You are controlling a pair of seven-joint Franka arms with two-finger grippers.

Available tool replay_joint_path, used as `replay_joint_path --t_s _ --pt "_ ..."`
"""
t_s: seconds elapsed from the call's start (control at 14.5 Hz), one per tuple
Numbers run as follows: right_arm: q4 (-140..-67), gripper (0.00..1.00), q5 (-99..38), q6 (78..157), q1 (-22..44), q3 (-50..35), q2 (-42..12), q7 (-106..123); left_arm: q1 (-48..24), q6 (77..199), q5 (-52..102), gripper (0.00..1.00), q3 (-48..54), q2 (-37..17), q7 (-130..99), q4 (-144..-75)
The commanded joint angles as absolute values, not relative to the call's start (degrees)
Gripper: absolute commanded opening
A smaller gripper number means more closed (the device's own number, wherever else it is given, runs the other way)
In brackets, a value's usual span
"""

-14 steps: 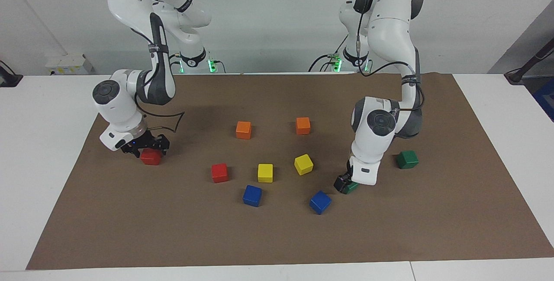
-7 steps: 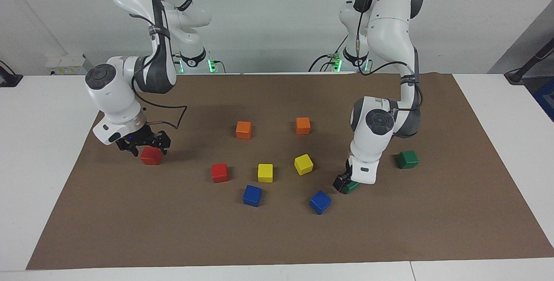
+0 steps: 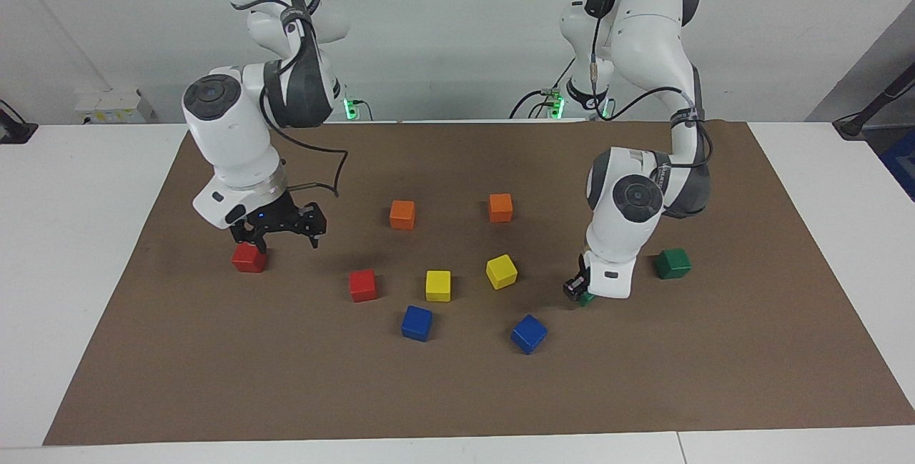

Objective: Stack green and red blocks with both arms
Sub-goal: 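Grasp the other green with the left gripper while the right gripper places red, then stack the green with the left gripper while the right gripper grasps the red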

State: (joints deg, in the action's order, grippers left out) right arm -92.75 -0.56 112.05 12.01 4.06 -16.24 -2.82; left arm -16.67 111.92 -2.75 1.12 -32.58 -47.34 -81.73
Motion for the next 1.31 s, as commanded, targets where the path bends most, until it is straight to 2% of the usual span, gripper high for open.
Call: replay_joint_path --t_s 0.0,0.14,0.28,0.69,0.97,1.24 --pt "-83.3 1.00 0.1 108.2 11.5 4.0 -23.5 -3.7 -13.5 107.9 -3.4 0.00 1.1 -27.8 -40.2 -83.1" --pt "-79.2 1.00 0.0 107.0 11.4 4.0 -26.1 -3.6 -9.2 106.8 -3.2 0.00 1.2 -23.1 -29.4 -87.5" --pt "-78.8 1.00 0.1 107.0 13.3 4.0 -27.1 -3.7 -4.9 106.8 -2.7 0.00 1.3 -19.6 -18.9 -91.7" --pt "-77.8 1.00 -0.6 108.0 17.6 4.0 -28.4 -6.6 2.3 108.5 -1.3 0.00 1.2 -16.8 -1.9 -97.0" --pt "-84.5 1.00 -0.8 114.6 18.1 4.0 -27.4 -7.7 2.4 114.2 -1.0 0.00 1.3 -15.5 -0.4 -102.2" --pt "-91.6 1.00 -0.2 120.1 18.3 4.0 -25.8 -7.8 2.4 115.7 0.3 0.00 1.2 -15.2 2.4 -103.0"
